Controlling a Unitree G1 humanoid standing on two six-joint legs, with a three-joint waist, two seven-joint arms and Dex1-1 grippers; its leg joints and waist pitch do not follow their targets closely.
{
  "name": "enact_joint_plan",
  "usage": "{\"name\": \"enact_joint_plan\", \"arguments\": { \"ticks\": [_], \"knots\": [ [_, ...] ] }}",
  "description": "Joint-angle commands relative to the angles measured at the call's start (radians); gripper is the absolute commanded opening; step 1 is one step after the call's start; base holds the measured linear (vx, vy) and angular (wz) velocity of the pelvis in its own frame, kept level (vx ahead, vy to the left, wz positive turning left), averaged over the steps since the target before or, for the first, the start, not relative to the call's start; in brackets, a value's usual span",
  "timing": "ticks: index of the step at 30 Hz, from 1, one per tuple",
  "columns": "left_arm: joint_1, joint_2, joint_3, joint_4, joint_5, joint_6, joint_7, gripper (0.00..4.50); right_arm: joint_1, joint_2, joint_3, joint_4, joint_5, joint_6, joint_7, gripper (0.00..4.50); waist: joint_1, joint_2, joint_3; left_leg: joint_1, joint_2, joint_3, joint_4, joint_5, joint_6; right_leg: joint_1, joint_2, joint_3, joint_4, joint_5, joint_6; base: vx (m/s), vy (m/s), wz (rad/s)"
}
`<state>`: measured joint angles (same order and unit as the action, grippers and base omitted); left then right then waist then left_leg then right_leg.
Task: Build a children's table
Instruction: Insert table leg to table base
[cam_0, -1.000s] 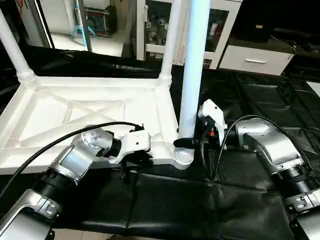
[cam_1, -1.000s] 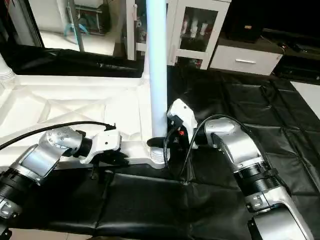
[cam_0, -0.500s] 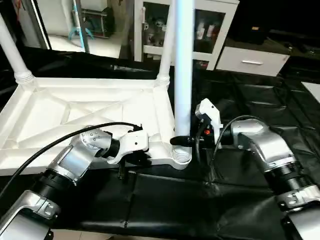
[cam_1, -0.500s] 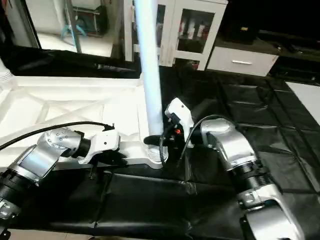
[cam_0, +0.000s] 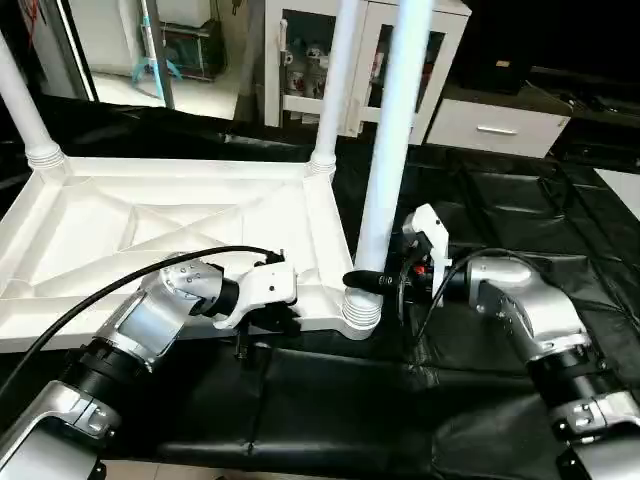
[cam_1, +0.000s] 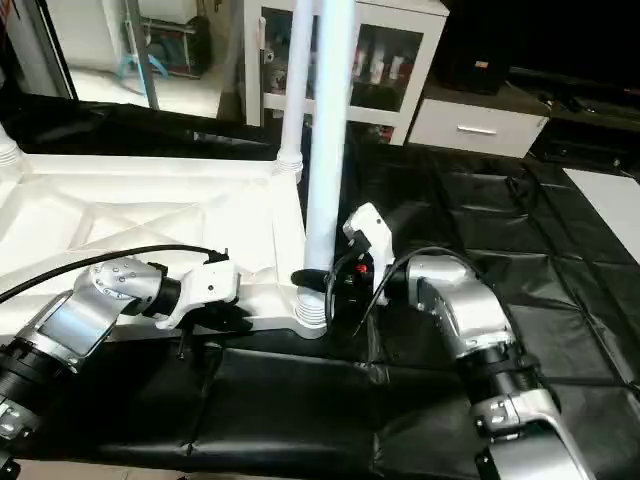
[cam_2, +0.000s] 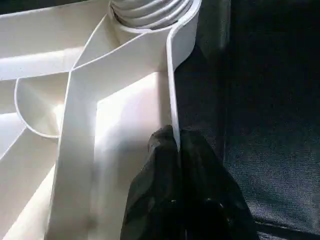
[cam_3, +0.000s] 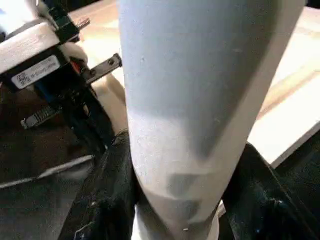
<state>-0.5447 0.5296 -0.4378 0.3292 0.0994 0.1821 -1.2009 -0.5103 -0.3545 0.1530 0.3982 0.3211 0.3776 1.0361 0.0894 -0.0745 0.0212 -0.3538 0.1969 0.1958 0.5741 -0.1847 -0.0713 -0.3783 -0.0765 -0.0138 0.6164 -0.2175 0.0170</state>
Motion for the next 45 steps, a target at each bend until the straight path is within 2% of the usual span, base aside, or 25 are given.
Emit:
{"name": "enact_joint_plan", "arguments": {
  "ticks": [1,6,8,13,18,22,26,29,32,34,38,40,42,45],
  "knots": [
    [0.018,0.006,-0.034,0.001,0.019,0.001,-0.025,0.00,0.059,-0.021,-0.007,0.087,-0.059,0.009,-0.085,1.84,0.000,0.023,-0.036,0.019,0.035,-0.017,-0.074,-0.280,-0.045,0.017,-0.052,0.022,-0.070,-0.124,-0.210,0.000,0.000,0.00],
    [0.017,0.005,-0.035,0.003,0.019,-0.001,-0.025,0.00,0.106,-0.009,-0.044,0.082,-0.049,-0.010,-0.114,1.84,-0.001,0.024,-0.034,0.020,0.035,-0.018,-0.077,-0.305,-0.048,0.014,-0.051,0.023,-0.073,-0.147,-0.205,0.000,0.000,0.00],
    [0.016,0.005,-0.035,0.005,0.019,-0.002,-0.027,0.00,0.151,-0.001,-0.060,0.071,-0.037,-0.027,-0.127,1.84,0.000,0.025,-0.034,0.020,0.036,-0.018,-0.077,-0.310,-0.048,0.014,-0.053,0.024,-0.075,-0.154,-0.203,0.000,0.000,0.00],
    [0.014,0.004,-0.034,0.011,0.021,-0.005,-0.026,0.00,0.201,0.004,-0.061,0.035,-0.028,-0.039,-0.125,1.84,0.001,0.026,-0.035,0.021,0.036,-0.018,-0.079,-0.298,-0.045,0.015,-0.051,0.022,-0.075,-0.124,-0.203,0.000,0.000,0.00],
    [0.015,0.003,-0.033,0.012,0.021,-0.006,-0.023,0.00,0.268,0.008,-0.053,-0.033,-0.030,-0.064,-0.130,1.84,0.004,0.024,-0.034,0.021,0.037,-0.019,-0.082,-0.306,-0.045,0.015,-0.052,0.023,-0.078,-0.138,-0.191,0.000,0.000,0.00],
    [0.019,0.006,-0.034,0.006,0.019,-0.004,-0.022,0.00,0.317,0.003,-0.034,-0.094,-0.039,-0.078,-0.131,1.84,0.008,0.024,-0.033,0.019,0.036,-0.019,-0.083,-0.297,-0.040,0.016,-0.051,0.024,-0.078,-0.124,-0.185,0.000,0.000,0.00],
    [0.019,0.007,-0.035,0.007,0.019,-0.004,-0.023,0.00,0.336,-0.018,0.009,-0.125,-0.084,-0.100,-0.130,1.84,0.007,0.024,-0.031,0.021,0.037,-0.020,-0.085,-0.323,-0.043,0.014,-0.052,0.025,-0.083,-0.177,-0.174,0.000,0.000,0.00],
    [0.016,0.006,-0.035,0.010,0.020,-0.006,-0.023,0.00,0.347,-0.053,0.074,-0.128,-0.151,-0.109,-0.125,1.84,0.008,0.023,-0.029,0.020,0.038,-0.020,-0.086,-0.327,-0.044,0.013,-0.052,0.025,-0.085,-0.192,-0.164,0.000,0.000,0.00],
    [0.017,0.005,-0.035,0.009,0.019,-0.005,-0.024,0.00,0.352,-0.067,0.106,-0.125,-0.177,-0.106,-0.116,1.84,0.007,0.025,-0.027,0.021,0.038,-0.022,-0.088,-0.351,-0.048,0.009,-0.053,0.027,-0.090,-0.236,-0.148,0.000,0.000,0.00],
    [0.017,0.005,-0.035,0.008,0.019,-0.004,-0.023,0.00,0.351,-0.069,0.113,-0.119,-0.179,-0.097,-0.119,1.84,0.005,0.023,-0.027,0.025,0.039,-0.025,-0.092,-0.401,-0.056,0.005,-0.053,0.026,-0.095,-0.283,-0.139,0.000,0.000,0.00],
    [0.018,0.006,-0.035,0.007,0.018,-0.002,-0.024,0.00,0.351,-0.080,0.134,-0.118,-0.181,-0.071,-0.114,1.84,0.002,0.024,-0.027,0.025,0.039,-0.027,-0.093,-0.424,-0.060,0.003,-0.050,0.027,-0.094,-0.261,-0.142,0.000,0.000,0.00],
    [0.019,0.007,-0.034,0.006,0.018,-0.001,-0.025,0.00,0.351,-0.083,0.145,-0.105,-0.176,-0.047,-0.116,1.84,0.001,0.022,-0.024,0.026,0.038,-0.027,-0.095,-0.441,-0.058,0.002,-0.051,0.027,-0.097,-0.286,-0.140,0.000,0.000,0.00],
    [0.020,0.009,-0.034,0.006,0.017,0.000,-0.025,0.00,0.348,-0.079,0.140,-0.083,-0.174,-0.036,-0.121,1.84,0.000,0.022,-0.021,0.030,0.038,-0.030,-0.097,-0.466,-0.058,0.001,-0.055,0.028,-0.102,-0.336,-0.132,0.000,0.000,0.00],
    [0.020,0.010,-0.034,0.006,0.017,0.000,-0.025,0.00,0.335,-0.065,0.118,-0.039,-0.163,-0.026,-0.129,1.84,-0.003,0.023,-0.023,0.031,0.039,-0.033,-0.098,-0.477,-0.062,0.001,-0.054,0.028,-0.103,-0.344,-0.132,0.000,0.000,0.00]
  ]
}}
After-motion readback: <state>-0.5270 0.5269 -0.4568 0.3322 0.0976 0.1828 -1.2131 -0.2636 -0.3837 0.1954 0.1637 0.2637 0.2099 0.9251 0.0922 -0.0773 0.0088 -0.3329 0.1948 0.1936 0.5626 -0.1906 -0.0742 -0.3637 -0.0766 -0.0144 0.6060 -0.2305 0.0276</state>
